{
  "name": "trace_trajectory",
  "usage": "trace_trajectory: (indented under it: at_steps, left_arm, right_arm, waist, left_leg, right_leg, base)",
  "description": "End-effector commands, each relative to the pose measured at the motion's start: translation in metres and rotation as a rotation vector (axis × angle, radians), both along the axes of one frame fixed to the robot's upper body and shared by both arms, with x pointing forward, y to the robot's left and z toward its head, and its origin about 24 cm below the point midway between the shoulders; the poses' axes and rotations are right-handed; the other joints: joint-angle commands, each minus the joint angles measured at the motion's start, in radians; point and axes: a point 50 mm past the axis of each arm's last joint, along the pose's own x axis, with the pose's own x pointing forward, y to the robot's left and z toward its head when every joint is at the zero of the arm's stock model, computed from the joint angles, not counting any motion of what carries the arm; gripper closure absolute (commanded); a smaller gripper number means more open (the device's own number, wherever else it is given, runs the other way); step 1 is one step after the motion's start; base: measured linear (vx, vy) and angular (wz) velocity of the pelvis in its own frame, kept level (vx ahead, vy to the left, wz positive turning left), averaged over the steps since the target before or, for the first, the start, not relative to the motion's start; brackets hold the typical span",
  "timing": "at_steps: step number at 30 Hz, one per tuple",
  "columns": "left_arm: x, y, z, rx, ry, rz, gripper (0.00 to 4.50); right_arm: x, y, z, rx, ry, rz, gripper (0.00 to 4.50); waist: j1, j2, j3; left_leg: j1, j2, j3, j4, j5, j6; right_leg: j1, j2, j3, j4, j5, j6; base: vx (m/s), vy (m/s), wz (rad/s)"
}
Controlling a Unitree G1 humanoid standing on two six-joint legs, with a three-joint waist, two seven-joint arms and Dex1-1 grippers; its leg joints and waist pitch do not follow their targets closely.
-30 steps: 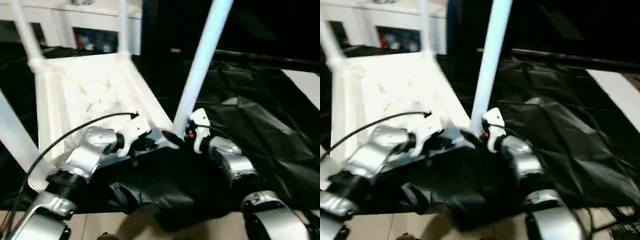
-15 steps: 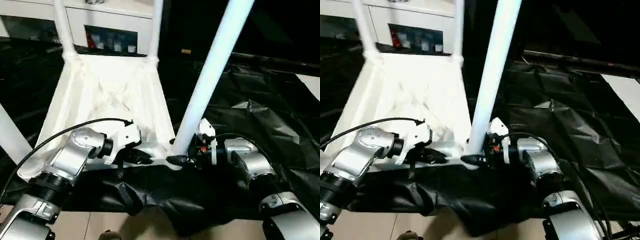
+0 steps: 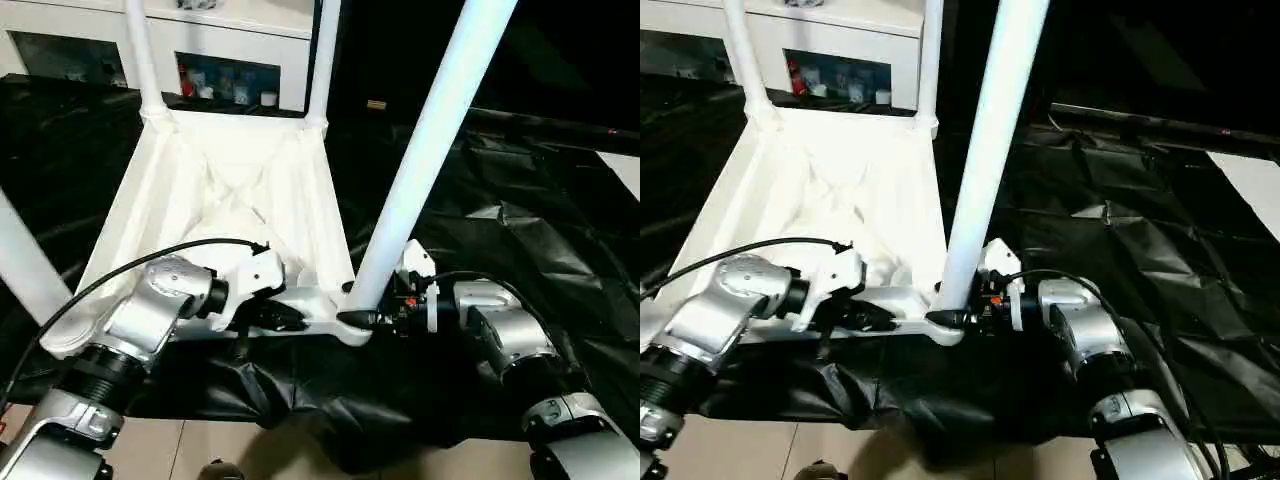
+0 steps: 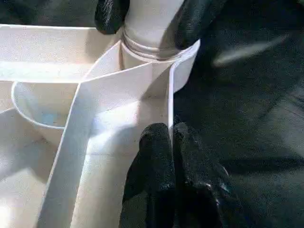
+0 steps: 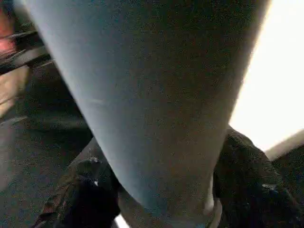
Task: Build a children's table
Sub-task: Rotate leg to tighten
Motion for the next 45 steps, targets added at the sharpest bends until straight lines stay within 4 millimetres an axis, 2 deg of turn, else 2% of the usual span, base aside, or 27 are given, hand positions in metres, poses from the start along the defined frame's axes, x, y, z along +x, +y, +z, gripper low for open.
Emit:
trace_trajectory:
  at_steps: [1, 2, 3, 5, 7, 9, 10, 11, 13, 14, 15, 17, 25, 26, 28, 30, 33, 37, 45]
  left_arm:
    - [0.015, -0.022, 0.014, -0.061, -0.101, 0.097, 4.5]
    - [0.018, -0.028, 0.015, -0.061, -0.13, 0.132, 4.5]
    - [0.018, -0.028, 0.015, -0.061, -0.13, 0.132, 4.5]
    - [0.017, -0.042, 0.015, -0.081, -0.143, 0.164, 4.5]
    - [0.016, -0.048, 0.014, -0.091, -0.141, 0.174, 4.5]
    - [0.012, -0.056, 0.012, -0.106, -0.132, 0.162, 4.5]
    - [0.011, -0.057, 0.011, -0.108, -0.13, 0.158, 4.5]
    - [0.009, -0.06, 0.01, -0.107, -0.125, 0.145, 4.5]
    - [0.009, -0.06, 0.009, -0.102, -0.127, 0.15, 4.5]
    - [0.01, -0.058, 0.009, -0.095, -0.13, 0.151, 4.5]
    - [0.01, -0.057, 0.009, -0.09, -0.132, 0.15, 4.5]
    - [0.009, -0.052, 0.01, -0.085, -0.132, 0.13, 4.5]
    - [-0.001, -0.034, 0.008, -0.087, -0.071, -0.006, 4.5]
    - [-0.002, -0.033, 0.009, -0.091, -0.067, -0.016, 4.5]
    - [-0.002, -0.032, 0.008, -0.093, -0.06, -0.021, 4.5]
    - [-0.002, -0.025, 0.007, -0.086, -0.056, -0.045, 4.5]
    - [-0.002, -0.023, 0.008, -0.095, -0.045, -0.06, 4.5]
    - [-0.003, -0.019, 0.008, -0.098, -0.027, -0.082, 4.5]
    - [-0.003, -0.011, 0.006, -0.076, -0.004, -0.108, 4.5]
  right_arm:
    - [0.008, 0.02, -0.014, -0.008, 0.035, -0.218, 2.11]
    - [0.012, 0.025, -0.015, 0.018, 0.054, -0.309, 2.11]
    - [0.012, 0.025, -0.015, 0.019, 0.054, -0.31, 2.14]
    - [0.018, 0.036, -0.017, 0.046, 0.081, -0.468, 2.14]
    - [0.019, 0.042, -0.017, 0.058, 0.092, -0.508, 2.14]
    - [0.017, 0.054, -0.015, 0.086, 0.087, -0.478, 2.14]
    - [0.016, 0.057, -0.014, 0.095, 0.084, -0.463, 2.14]
    - [0.014, 0.066, -0.011, 0.121, 0.075, -0.414, 1.8]
    - [0.013, 0.069, -0.01, 0.129, 0.076, -0.401, 1.46]
    - [0.014, 0.069, -0.009, 0.133, 0.077, -0.396, 1.44]
    - [0.015, 0.067, -0.008, 0.13, 0.073, -0.385, 1.32]
    - [0.015, 0.06, -0.006, 0.085, 0.029, -0.315, 1.1]
    - [0.006, 0.021, 0.001, 0.05, -0.014, -0.03, 1.1]
    - [0.004, 0.018, 0.001, 0.045, -0.011, -0.007, 1.1]
    - [0.003, 0.016, 0.001, 0.038, -0.01, 0.012, 1.1]
    - [-0.002, 0.007, 0.0, 0.012, -0.009, 0.094, 1.1]
    - [-0.005, 0.004, -0.001, 0.005, 0.002, 0.14, 1.1]
    - [-0.011, 0.002, -0.002, 0.003, 0.049, 0.223, 1.46]
    - [-0.018, 0.0, -0.004, -0.02, 0.092, 0.31, 2.15]
  waist:
    - [-0.01, 0.02, -0.059]
    - [-0.018, 0.019, -0.059]
    - [-0.022, 0.018, -0.061]
    - [-0.035, 0.023, -0.061]
    - [-0.04, 0.022, -0.06]
    - [-0.045, 0.02, -0.06]
    - [-0.047, 0.021, -0.061]
    - [-0.047, 0.02, -0.061]
    - [-0.049, 0.021, -0.062]
    - [-0.048, 0.019, -0.062]
    - [-0.046, 0.021, -0.062]
    - [-0.046, 0.02, -0.063]
    - [-0.036, 0.022, -0.068]
    - [-0.028, 0.021, -0.068]
    - [-0.022, 0.022, -0.069]
    - [-0.019, 0.023, -0.067]
    - [-0.014, 0.021, -0.064]
    - [-0.009, 0.02, -0.062]
    - [-0.002, 0.02, -0.062]
  left_leg:
    - [0.013, -0.015, 0.011, -0.068, -0.381, -0.045]
    - [0.013, -0.016, 0.007, -0.069, -0.402, -0.057]
    - [0.011, -0.017, 0.004, -0.068, -0.406, -0.059]
    - [0.006, -0.016, 0.001, -0.071, -0.407, -0.055]
    - [0.013, -0.019, 0.002, -0.066, -0.437, -0.049]
    - [0.014, -0.02, 0.004, -0.065, -0.441, -0.035]
    - [0.011, -0.019, 0.003, -0.065, -0.437, -0.029]
    - [0.009, -0.018, 0.004, -0.066, -0.428, -0.024]
    - [0.007, -0.017, 0.005, -0.067, -0.418, -0.021]
    - [0.009, -0.016, 0.007, -0.067, -0.411, -0.018]
    - [0.011, -0.016, 0.008, -0.066, -0.409, -0.016]
    - [0.007, -0.015, 0.009, -0.067, -0.392, -0.011]
    - [0.004, -0.013, 0.014, -0.063, -0.314, 0.015]
    - [0.007, -0.012, 0.017, -0.061, -0.289, 0.022]
    - [0.007, -0.013, 0.017, -0.061, -0.283, 0.022]
    - [0.009, -0.012, 0.018, -0.062, -0.302, 0.02]
    - [0.011, -0.012, 0.017, -0.063, -0.333, 0.013]
    - [0.012, -0.011, 0.016, -0.065, -0.357, 0.011]
    - [0.012, -0.011, 0.014, -0.066, -0.365, 0.001]
  right_leg:
    - [0.036, -0.035, 0.028, -0.083, -0.405, -0.155]
    - [0.034, -0.037, 0.023, -0.089, -0.466, -0.135]
    - [0.039, -0.038, 0.02, -0.09, -0.486, -0.124]
    - [0.039, -0.035, 0.019, -0.095, -0.472, -0.114]
    - [0.031, -0.034, 0.017, -0.101, -0.496, -0.11]
    - [0.028, -0.032, 0.018, -0.104, -0.491, -0.111]
    - [0.03, -0.031, 0.018, -0.102, -0.477, -0.115]
    - [0.031, -0.031, 0.02, -0.099, -0.451, -0.122]
    - [0.032, -0.029, 0.022, -0.095, -0.414, -0.133]
    - [0.031, -0.029, 0.023, -0.092, -0.398, -0.141]
    - [0.03, -0.028, 0.024, -0.092, -0.387, -0.146]
    - [0.034, -0.027, 0.025, -0.088, -0.351, -0.158]
    - [0.047, -0.026, 0.027, -0.074, -0.225, -0.198]
    - [0.045, -0.025, 0.029, -0.069, -0.181, -0.213]
    - [0.047, -0.026, 0.028, -0.067, -0.173, -0.22]
    - [0.046, -0.026, 0.027, -0.071, -0.198, -0.217]
    - [0.044, -0.029, 0.029, -0.076, -0.257, -0.204]
    - [0.041, -0.031, 0.029, -0.082, -0.314, -0.188]
    - [0.039, -0.031, 0.028, -0.083, -0.351, -0.175]
  base:
    - [0.0, 0.0, 0.0]
    - [-0.051, -0.007, -0.08]
    - [-0.051, -0.007, -0.08]
    - [0.0, 0.0, 0.0]
    - [0.0, 0.0, 0.0]
    - [0.0, 0.0, 0.0]
    - [0.0, 0.0, 0.0]
    - [0.0, 0.0, 0.0]
    - [0.0, 0.0, 0.0]
    - [0.0, 0.0, 0.0]
    - [0.0, 0.0, 0.0]
    - [0.0, 0.0, 0.0]
    - [0.0, 0.0, 0.0]
    - [0.0, 0.0, 0.0]
    - [0.0, 0.0, 0.0]
    - [0.0, 0.0, 0.0]
    - [0.0, 0.0, 0.0]
    - [0.0, 0.0, 0.0]
    - [0.0, 0.0, 0.0]
